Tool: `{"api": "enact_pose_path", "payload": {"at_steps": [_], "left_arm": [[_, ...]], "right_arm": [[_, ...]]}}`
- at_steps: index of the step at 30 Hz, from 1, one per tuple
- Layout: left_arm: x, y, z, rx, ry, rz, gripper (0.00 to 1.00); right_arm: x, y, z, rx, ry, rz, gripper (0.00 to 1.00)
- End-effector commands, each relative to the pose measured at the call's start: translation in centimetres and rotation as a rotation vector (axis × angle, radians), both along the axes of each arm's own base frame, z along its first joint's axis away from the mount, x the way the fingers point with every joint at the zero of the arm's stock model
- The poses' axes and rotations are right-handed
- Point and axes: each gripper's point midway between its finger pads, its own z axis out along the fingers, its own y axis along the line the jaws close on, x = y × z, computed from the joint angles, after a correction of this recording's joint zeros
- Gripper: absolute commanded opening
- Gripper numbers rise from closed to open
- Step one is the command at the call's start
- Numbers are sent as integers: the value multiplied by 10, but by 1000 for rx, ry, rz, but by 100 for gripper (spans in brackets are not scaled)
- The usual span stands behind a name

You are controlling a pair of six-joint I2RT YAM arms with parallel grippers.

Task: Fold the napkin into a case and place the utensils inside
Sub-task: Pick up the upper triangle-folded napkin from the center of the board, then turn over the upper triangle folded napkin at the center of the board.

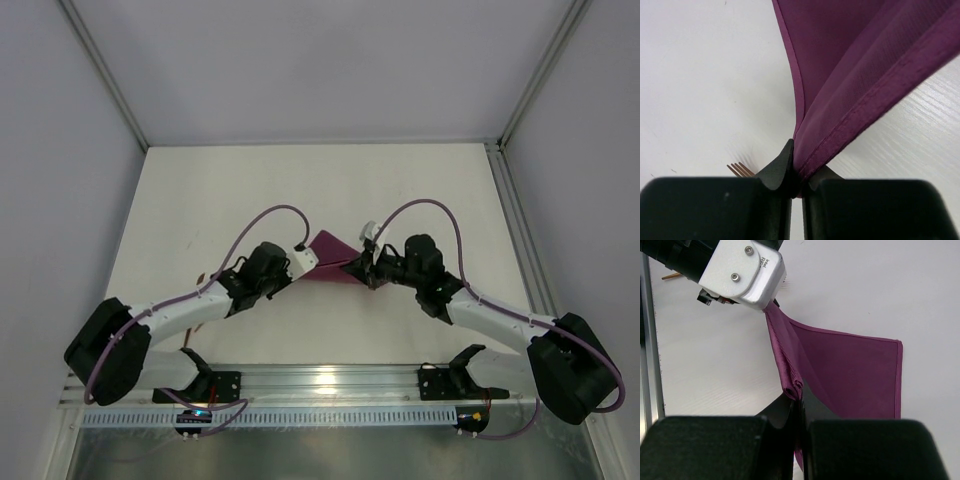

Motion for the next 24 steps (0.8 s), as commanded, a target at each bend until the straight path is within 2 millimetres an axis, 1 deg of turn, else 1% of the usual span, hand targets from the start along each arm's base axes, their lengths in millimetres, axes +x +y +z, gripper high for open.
{"api": "enact_pose_path", "payload": {"at_steps": [1,2,3,5,6,7,8,9,10,11,12,13,14,15,16,17,18,19,20,21,22,23,24], "left_arm": [[8,7,12,-10,-38,26,6],[9,8,13,-11,-38,28,5],[10,12,13,-3,-33,37,1],[13,16,18,7,-44,44,0],[13,22,20,24,-42,56,0],[16,26,27,24,-54,65,0],[26,31,41,31,-82,87,0],[29,35,49,41,-92,99,0],[29,42,52,71,-78,109,0],[34,51,62,88,-93,132,0],[44,56,81,113,-134,142,0],[45,64,86,146,-129,152,0],[50,75,93,168,-135,179,0],[60,81,114,176,-171,200,0],[62,90,120,192,-165,220,0],[69,108,128,198,-171,277,0],[74,117,137,196,-188,308,0],[80,125,152,192,-221,341,0],[84,141,160,196,-237,388,0],[86,146,167,196,-254,406,0],[87,155,177,214,-280,429,0],[88,164,182,225,-296,455,0],[89,168,189,229,-318,469,0]], "right_arm": [[7,4,30,32,-68,14,3],[7,5,31,31,-71,16,3],[8,5,34,33,-74,16,3],[8,5,36,25,-66,18,3],[11,8,45,30,-76,20,3],[10,8,41,10,-40,21,3],[8,11,43,11,-17,25,3],[10,15,57,27,-26,31,3],[8,18,59,24,-12,31,3],[2,26,64,29,-6,51,3],[1,32,78,44,-8,52,3],[0,37,85,53,-9,49,3],[-2,45,90,62,-7,33,3],[-2,51,104,106,10,16,3],[-4,57,109,132,35,5,3],[1,62,107,145,64,-34,3],[-7,76,117,187,73,-20,3],[-10,84,117,216,127,-29,3],[-5,95,112,221,147,-60,3],[-18,112,119,258,150,-28,3],[-23,123,120,286,179,-21,3],[-23,135,129,325,181,-28,3],[-32,155,125,341,199,2,3]]}}
